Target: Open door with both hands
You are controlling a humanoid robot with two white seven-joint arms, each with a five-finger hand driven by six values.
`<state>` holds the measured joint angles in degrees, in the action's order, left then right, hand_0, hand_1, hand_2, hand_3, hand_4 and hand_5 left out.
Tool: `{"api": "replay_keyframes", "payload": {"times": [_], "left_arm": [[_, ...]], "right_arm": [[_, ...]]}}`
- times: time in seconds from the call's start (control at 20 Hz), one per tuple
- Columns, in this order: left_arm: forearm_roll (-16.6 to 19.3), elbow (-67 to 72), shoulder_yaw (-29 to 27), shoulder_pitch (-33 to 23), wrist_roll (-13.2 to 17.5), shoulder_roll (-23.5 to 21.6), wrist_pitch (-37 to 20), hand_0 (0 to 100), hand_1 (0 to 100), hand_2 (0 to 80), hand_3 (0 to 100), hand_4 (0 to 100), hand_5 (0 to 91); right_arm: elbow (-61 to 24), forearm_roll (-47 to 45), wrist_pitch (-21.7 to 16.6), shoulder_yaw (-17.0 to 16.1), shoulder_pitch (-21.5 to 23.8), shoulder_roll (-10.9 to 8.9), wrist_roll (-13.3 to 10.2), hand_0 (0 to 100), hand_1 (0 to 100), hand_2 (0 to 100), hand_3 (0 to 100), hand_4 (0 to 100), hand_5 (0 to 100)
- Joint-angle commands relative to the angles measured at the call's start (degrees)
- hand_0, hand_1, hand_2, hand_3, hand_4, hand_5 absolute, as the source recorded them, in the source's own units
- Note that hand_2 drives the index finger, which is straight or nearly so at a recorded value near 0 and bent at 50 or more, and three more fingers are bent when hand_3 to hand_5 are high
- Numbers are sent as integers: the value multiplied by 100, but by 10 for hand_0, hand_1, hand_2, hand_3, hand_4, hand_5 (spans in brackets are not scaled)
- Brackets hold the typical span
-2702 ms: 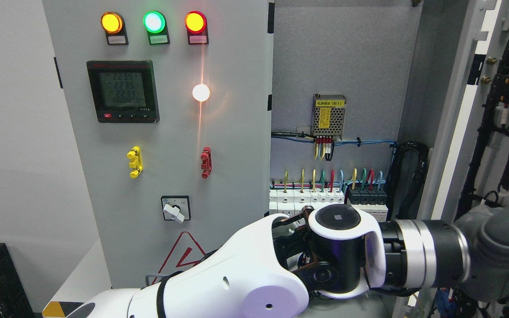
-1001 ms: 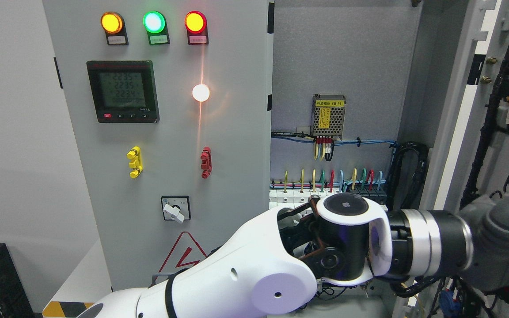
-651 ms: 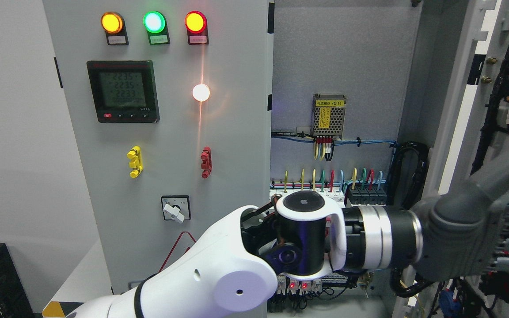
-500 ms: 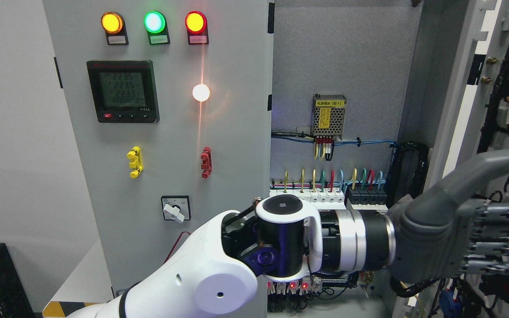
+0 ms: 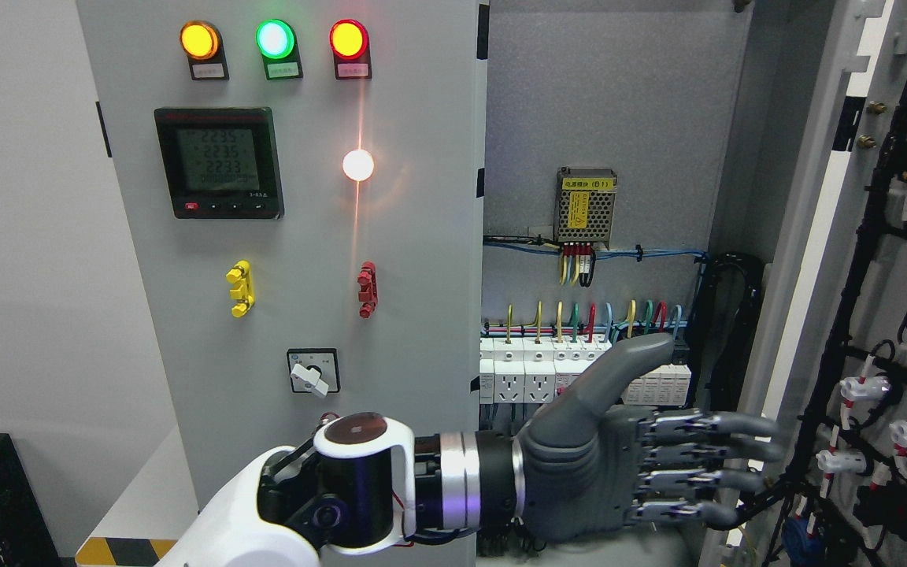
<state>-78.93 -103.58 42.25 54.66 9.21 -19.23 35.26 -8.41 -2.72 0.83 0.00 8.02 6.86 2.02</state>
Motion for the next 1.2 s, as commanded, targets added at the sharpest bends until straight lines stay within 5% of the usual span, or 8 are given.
{"api": "replay_keyframes", "payload": {"times": [0.0, 0.35, 0.55, 1.15], "left_arm": [[53, -505, -262, -1280, 2, -1609, -396, 0, 0, 0, 0, 0, 0], [799, -461, -288, -3152, 10, -2172, -1091, 0, 0, 0, 0, 0, 0], [879, -339, -279, -3777, 11, -2410, -1442, 0, 0, 0, 0, 0, 0], [1802, 1760, -279, -5342, 11, -2156, -2777, 0, 0, 0, 0, 0, 0]], "right_arm": [[6, 0, -4, 26, -2, 0, 0, 0, 0, 0, 0, 0, 0], [-3, 0, -4, 26, -2, 0, 0, 0, 0, 0, 0, 0, 0], [6, 0, -4, 26, -2, 0, 0, 0, 0, 0, 0, 0, 0], [-3, 0, -4, 26, -2, 0, 0, 0, 0, 0, 0, 0, 0]]}}
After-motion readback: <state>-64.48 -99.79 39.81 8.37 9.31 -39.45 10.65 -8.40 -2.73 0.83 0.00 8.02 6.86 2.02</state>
